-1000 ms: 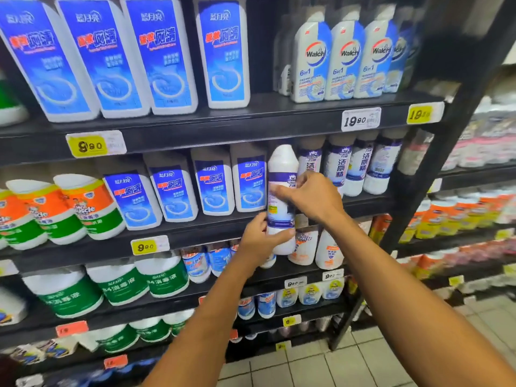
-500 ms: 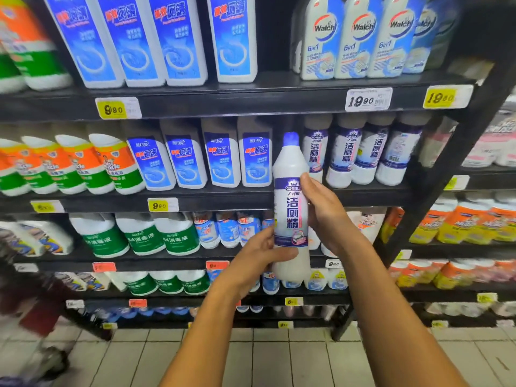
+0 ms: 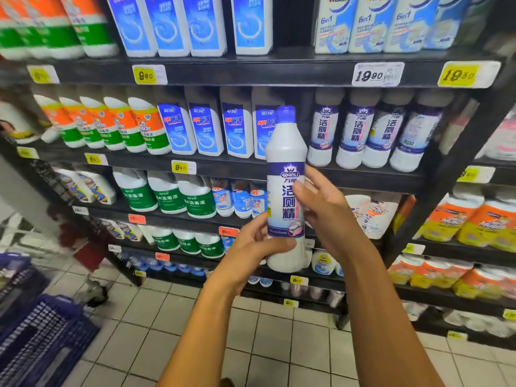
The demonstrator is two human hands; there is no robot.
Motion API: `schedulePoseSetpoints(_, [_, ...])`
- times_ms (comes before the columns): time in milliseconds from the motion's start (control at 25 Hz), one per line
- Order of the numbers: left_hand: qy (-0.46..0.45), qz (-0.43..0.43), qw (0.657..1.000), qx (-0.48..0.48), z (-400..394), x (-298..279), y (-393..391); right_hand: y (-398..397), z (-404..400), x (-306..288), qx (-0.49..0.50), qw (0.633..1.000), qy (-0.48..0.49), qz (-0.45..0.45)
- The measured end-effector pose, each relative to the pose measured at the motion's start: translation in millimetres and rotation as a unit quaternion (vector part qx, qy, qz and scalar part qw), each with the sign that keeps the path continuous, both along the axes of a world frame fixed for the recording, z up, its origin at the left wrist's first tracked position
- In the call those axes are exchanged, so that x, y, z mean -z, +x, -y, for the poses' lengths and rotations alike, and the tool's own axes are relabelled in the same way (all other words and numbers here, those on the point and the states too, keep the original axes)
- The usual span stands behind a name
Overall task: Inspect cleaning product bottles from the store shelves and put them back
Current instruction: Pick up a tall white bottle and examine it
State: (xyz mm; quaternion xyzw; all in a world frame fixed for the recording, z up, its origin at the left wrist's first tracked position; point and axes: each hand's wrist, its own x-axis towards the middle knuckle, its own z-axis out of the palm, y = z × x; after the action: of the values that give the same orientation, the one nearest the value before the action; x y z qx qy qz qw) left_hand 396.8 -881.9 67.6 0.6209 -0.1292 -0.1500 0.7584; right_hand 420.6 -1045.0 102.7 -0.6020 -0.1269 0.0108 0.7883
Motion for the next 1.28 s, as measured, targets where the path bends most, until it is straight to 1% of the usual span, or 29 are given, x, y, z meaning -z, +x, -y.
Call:
schedulePoseSetpoints(160, [0.015,0.023,1.000,-0.016,2.3,-4.0,-14.0,-16.4,2.2,1.7,-0.034,0.998,0.038,0.035])
schedulePoseSetpoints(320, [0.025,0.024,0.999,-0.019,-1.4,-10.7,-19.0,-21.4,-1.6,1.3,-0.034,0.997,0.049,0.042])
schedulePoseSetpoints(440, [0.016,0.010,1.000,0.003,-5.9,-16.9,-20.0,-20.3,-3.1,-3.8,-0.011,0.999,0.042,0.030])
schedulePoseSetpoints(560, [0.009,-0.014,0.999,0.027,-7.9,-26.6,-21.0,-16.5,-7.9,-10.6,0.033,0.999,0.024,0.014])
schedulePoseSetpoints(760, [-0.024,-0.075,0.996,0.045,-14.1,-45.9,-20.1,-12.3,-21.5,-20.1,0.100,0.993,0.050,-0.042])
schedulePoseSetpoints(880, [-0.031,-0.114,0.992,0.052,-16.8,-58.9,-16.7,-7.1,-30.5,-22.2,0.134,0.985,0.047,-0.095])
schedulePoseSetpoints(1000, [-0.030,-0.136,0.988,0.061,-17.0,-69.0,-12.5,1.7,-35.8,-22.7,0.140,0.977,0.038,-0.156])
schedulePoseSetpoints(1120, [-0.041,-0.164,0.984,0.061,-19.8,-74.6,-7.1,7.6,-38.9,-23.3,0.147,0.969,0.020,-0.197])
schedulePoseSetpoints(1280, [-0.038,-0.168,0.982,0.071,-24.7,-75.0,-3.5,10.4,-41.0,-21.9,0.148,0.967,0.002,-0.208])
